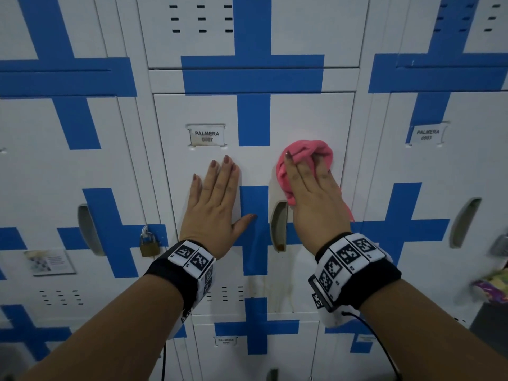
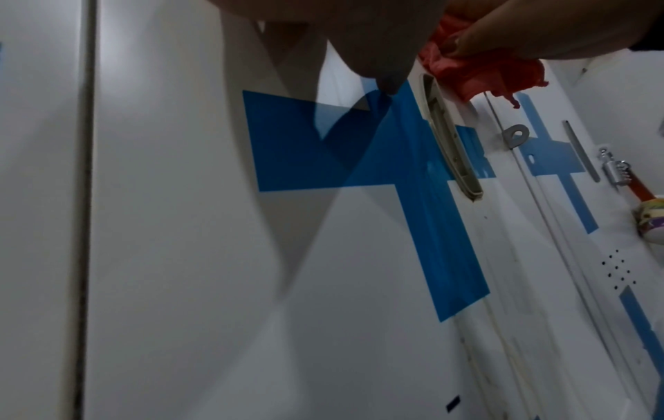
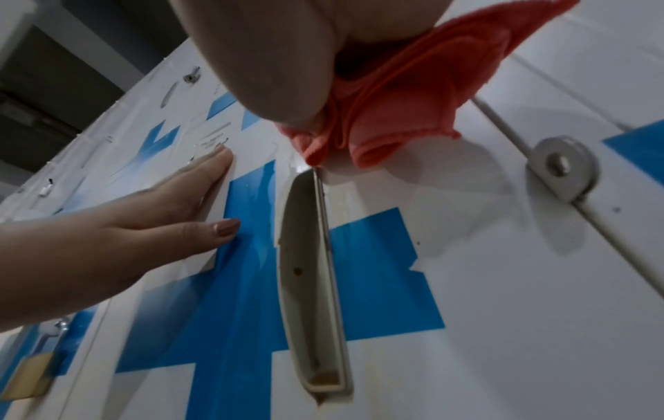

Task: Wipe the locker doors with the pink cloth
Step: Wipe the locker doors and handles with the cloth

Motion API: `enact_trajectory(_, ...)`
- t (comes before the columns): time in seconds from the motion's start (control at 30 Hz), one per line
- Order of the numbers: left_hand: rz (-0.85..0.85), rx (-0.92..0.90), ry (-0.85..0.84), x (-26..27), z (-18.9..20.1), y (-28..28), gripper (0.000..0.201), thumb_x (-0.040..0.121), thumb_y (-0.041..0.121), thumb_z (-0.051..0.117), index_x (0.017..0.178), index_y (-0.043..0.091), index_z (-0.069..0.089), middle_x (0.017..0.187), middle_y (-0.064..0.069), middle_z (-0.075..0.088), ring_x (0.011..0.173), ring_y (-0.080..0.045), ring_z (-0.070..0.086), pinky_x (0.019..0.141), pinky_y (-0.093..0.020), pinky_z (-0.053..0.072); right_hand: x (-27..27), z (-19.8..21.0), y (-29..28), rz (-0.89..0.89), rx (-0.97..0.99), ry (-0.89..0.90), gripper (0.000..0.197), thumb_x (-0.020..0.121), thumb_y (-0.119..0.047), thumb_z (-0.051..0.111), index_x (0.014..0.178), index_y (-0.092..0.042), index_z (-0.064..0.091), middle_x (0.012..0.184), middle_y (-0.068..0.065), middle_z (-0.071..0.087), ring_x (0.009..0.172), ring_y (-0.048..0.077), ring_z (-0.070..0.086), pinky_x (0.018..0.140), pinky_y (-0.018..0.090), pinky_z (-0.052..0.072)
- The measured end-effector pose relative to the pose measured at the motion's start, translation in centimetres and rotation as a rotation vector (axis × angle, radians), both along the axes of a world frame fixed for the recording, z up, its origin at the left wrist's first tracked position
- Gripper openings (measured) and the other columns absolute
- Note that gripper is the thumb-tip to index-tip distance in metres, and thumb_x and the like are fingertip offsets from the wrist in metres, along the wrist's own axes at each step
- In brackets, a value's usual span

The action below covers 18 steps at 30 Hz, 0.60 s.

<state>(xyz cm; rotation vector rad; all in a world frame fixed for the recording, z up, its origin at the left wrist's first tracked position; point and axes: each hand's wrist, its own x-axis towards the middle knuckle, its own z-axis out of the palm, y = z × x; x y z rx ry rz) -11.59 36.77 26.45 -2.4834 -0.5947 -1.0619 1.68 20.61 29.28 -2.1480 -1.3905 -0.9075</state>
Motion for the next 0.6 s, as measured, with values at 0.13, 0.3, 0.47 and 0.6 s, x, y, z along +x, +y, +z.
enact_trajectory(0.13, -0.007, 0.001, 0.011, -0.2, 0.2, 0.0, 0.086, 0.089, 0.064, 0.025, 0.149, 0.014, -0.010, 0.157, -0.003, -0.014, 0.146, -0.021, -0.008, 0.116, -0.046, 0.001, -1.0, 0.3, 0.9, 0.010, -0.069, -0.035, 0.077, 0.083, -0.015, 0.040, 0.148, -0.017, -0.003, 0.158, 0.005, 0.000, 0.144, 0.033, -0.005, 0.117, 0.049, 0.011)
enact_trajectory(0.3, 0.002, -0.002, 0.029, -1.0, -0.3, 0.4, 0.082, 0.090, 0.062, 0.022, 0.149, 0.015, -0.008, 0.158, -0.002, -0.013, 0.146, -0.021, -0.008, 0.116, -0.047, 0.002, -2.0, -0.6, 1.7, 0.056, -0.116, -0.103, 0.082, 0.085, -0.015, 0.046, 0.141, -0.022, -0.014, 0.149, -0.005, -0.018, 0.143, 0.024, -0.015, 0.114, 0.037, -0.011)
enact_trajectory(0.47, 0.018, -0.004, 0.036, -1.6, -1.1, 1.0, 0.080, 0.091, 0.060, 0.023, 0.149, 0.017, -0.011, 0.157, 0.000, -0.016, 0.145, -0.020, -0.012, 0.116, -0.046, -0.002, -1.6, -1.4, 1.1, 0.044, -0.111, -0.090, 0.070, 0.086, -0.025, 0.035, 0.149, -0.017, 0.006, 0.157, 0.002, 0.008, 0.145, 0.027, 0.004, 0.117, 0.041, 0.007)
enact_trajectory(0.6, 0.025, -0.006, 0.038, -1.6, -1.1, 0.9, 0.080, 0.092, 0.059, 0.023, 0.148, 0.018, -0.017, 0.156, 0.001, -0.021, 0.144, -0.019, -0.017, 0.116, -0.044, -0.007, -0.5, -1.3, 0.0, -0.008, -0.098, -0.040, 0.072, 0.087, -0.021, 0.036, 0.150, -0.019, 0.001, 0.159, 0.004, 0.002, 0.145, 0.028, -0.004, 0.117, 0.046, 0.018)
